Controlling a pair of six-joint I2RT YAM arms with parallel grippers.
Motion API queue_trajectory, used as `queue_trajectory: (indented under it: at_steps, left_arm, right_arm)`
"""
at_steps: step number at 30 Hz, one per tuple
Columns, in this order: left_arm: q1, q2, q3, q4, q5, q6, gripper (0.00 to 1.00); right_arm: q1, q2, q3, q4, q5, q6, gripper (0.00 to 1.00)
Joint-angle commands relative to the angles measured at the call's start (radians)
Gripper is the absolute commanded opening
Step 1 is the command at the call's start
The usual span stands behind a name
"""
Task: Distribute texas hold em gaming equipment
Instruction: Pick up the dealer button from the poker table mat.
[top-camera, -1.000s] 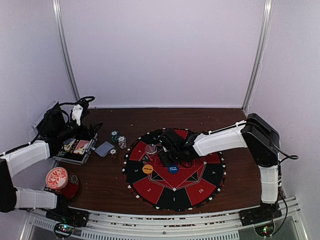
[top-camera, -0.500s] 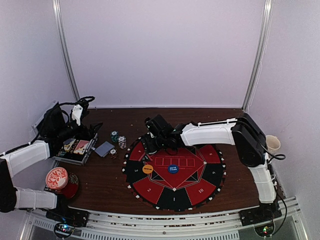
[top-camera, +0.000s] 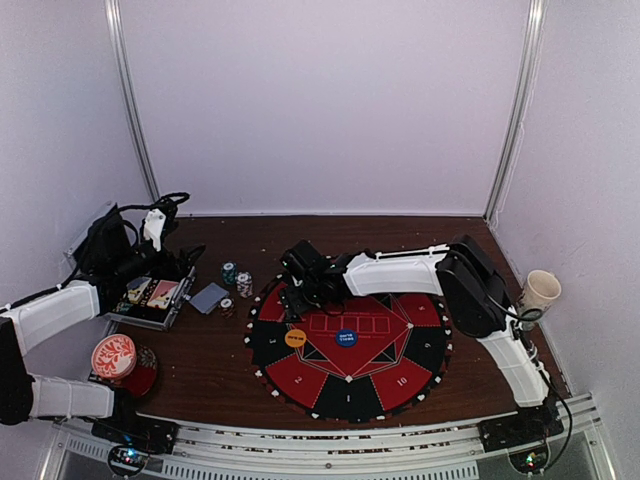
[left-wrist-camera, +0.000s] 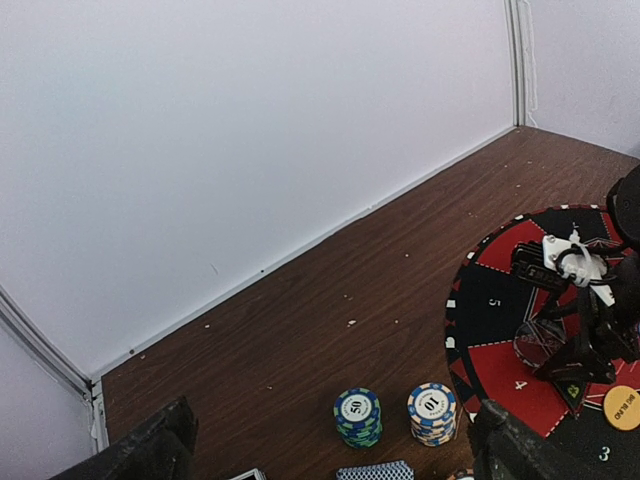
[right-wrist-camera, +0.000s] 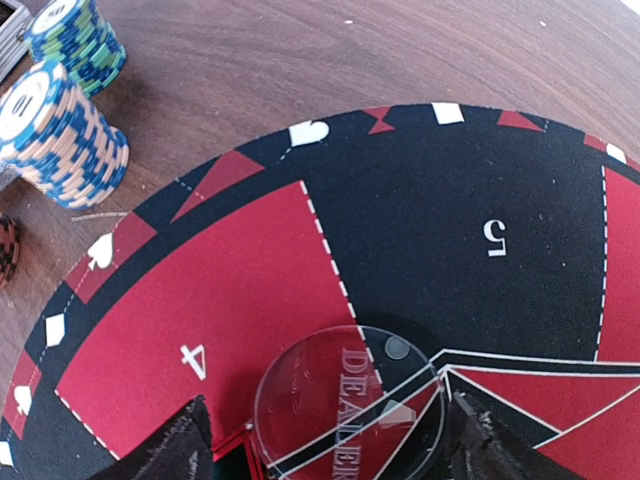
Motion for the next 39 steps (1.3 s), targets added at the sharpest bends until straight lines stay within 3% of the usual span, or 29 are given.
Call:
queue_trajectory:
  at_steps: [1,8,14,18,29,39]
  left_arm:
    - [0.007,-0.003,-0.010,0.050,-0.003,-0.006,0.98]
    - [0.006,0.002,-0.010,0.054,-0.004,-0.008,0.98]
    - [0.006,-0.003,-0.010,0.053,-0.010,-0.008,0.98]
    - [0.006,-0.001,-0.011,0.054,-0.009,-0.009,0.98]
    - [0.007,0.003,-0.010,0.057,-0.012,-0.011,0.98]
    - [0.007,0.004,-0.010,0.059,-0.015,-0.012,0.98]
  right_arm:
    - [0.004,0.035,0.019,-0.064,0.041,0.010,0.78]
    - [-0.003,0.019,0.006,-0.079,0.090,0.023,0.71]
    - [-0.015,0.084,0.122,-0.154,0.099,0.026,0.80]
    - [-0.015,0.103,0.148,-0.175,0.098,0.027,0.79]
    - [-0.040,-0.017,-0.055,-0.112,0.119,0.048,0.67]
    - [-0.084,-0.162,-0.257,-0.047,0.131,0.052,0.65]
